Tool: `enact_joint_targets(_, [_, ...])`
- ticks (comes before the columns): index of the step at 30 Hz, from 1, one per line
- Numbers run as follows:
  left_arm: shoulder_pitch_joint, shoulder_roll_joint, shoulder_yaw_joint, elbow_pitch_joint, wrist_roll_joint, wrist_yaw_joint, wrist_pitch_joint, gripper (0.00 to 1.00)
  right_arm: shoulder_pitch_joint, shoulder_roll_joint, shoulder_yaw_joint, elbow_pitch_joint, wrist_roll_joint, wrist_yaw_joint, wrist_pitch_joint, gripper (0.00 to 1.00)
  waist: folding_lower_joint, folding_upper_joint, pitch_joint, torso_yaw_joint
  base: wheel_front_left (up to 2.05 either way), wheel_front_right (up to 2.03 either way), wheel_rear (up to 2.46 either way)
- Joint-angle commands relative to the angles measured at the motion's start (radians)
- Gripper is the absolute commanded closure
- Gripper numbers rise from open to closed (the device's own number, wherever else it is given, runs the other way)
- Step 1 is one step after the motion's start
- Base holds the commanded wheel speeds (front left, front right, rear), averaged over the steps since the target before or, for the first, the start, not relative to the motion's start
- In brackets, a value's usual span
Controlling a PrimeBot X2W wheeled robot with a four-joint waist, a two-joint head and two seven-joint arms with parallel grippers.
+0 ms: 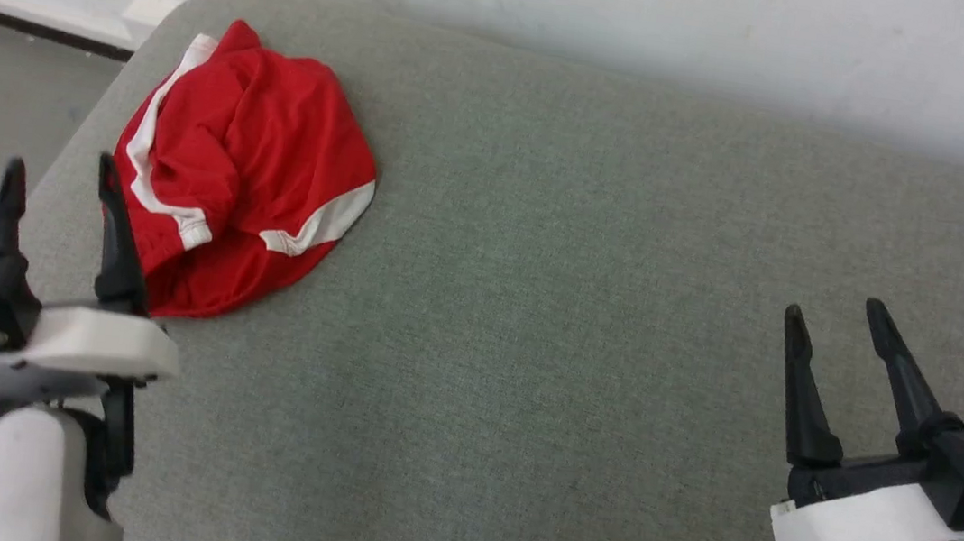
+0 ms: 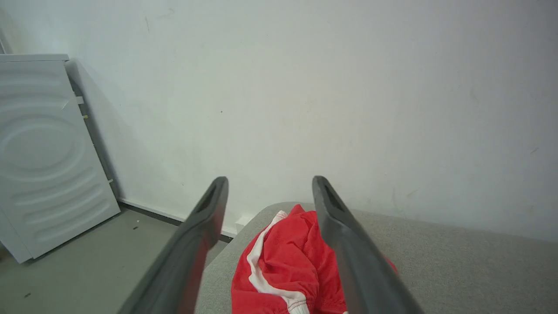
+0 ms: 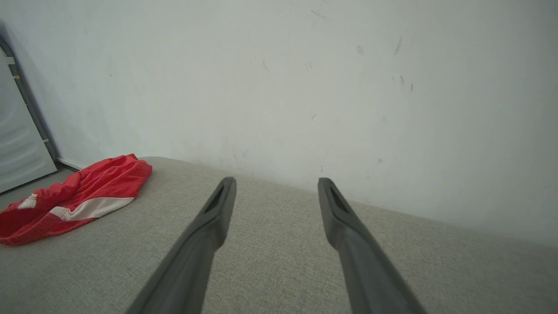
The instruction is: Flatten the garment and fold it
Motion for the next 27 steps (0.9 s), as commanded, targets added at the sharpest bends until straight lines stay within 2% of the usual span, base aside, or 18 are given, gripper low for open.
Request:
enact_joint_targets(1, [-0.045, 0.015, 0.012, 0.022, -0.009, -0.015, -0.011, 0.0, -0.024, -0.002, -0.002, -0.01, -0.007, -0.001, -0.012, 0.0, -0.0001, 0.0, 0.046, 0.006, 0.0, 0.0, 0.0])
enact_joint_targets(7, [-0.197, 0.089, 0.011, 0.189, -0.027, -0.086, -0.019, 0.0, -0.059, -0.018, -0.004, -0.027, -0.009, -0.001, -0.025, 0.0, -0.0001, 0.0, 0.112, 0.006, 0.0, 0.0, 0.0])
enact_joint_targets(12, [-0.342, 0.145, -0.001, 0.335, -0.072, -0.162, 0.05, 0.0, -0.09, -0.031, -0.004, -0.045, -0.01, -0.001, -0.035, 0.0, -0.0001, 0.0, 0.169, 0.0, 0.0, 0.0, 0.0])
enact_joint_targets(17, [-0.48, 0.19, -0.022, 0.465, -0.131, -0.217, 0.171, 0.0, -0.127, -0.049, 0.009, -0.071, -0.017, -0.002, -0.046, 0.0, -0.0001, 0.0, 0.234, -0.01, 0.0, 0.0, 0.0])
enact_joint_targets(21, [-0.576, 0.213, -0.045, 0.544, -0.196, -0.233, 0.274, 0.0, -0.154, -0.057, 0.016, -0.093, -0.023, -0.002, -0.054, 0.0, -0.0001, 0.0, 0.284, -0.019, 0.0, 0.0, 0.0])
enact_joint_targets(27, [-0.679, 0.281, -0.139, 0.618, -0.311, -0.242, 0.495, 0.0, -0.194, -0.065, 0.036, -0.119, -0.034, -0.002, -0.066, 0.0, -0.0001, 0.0, 0.352, -0.042, 0.0, 0.0, 0.0])
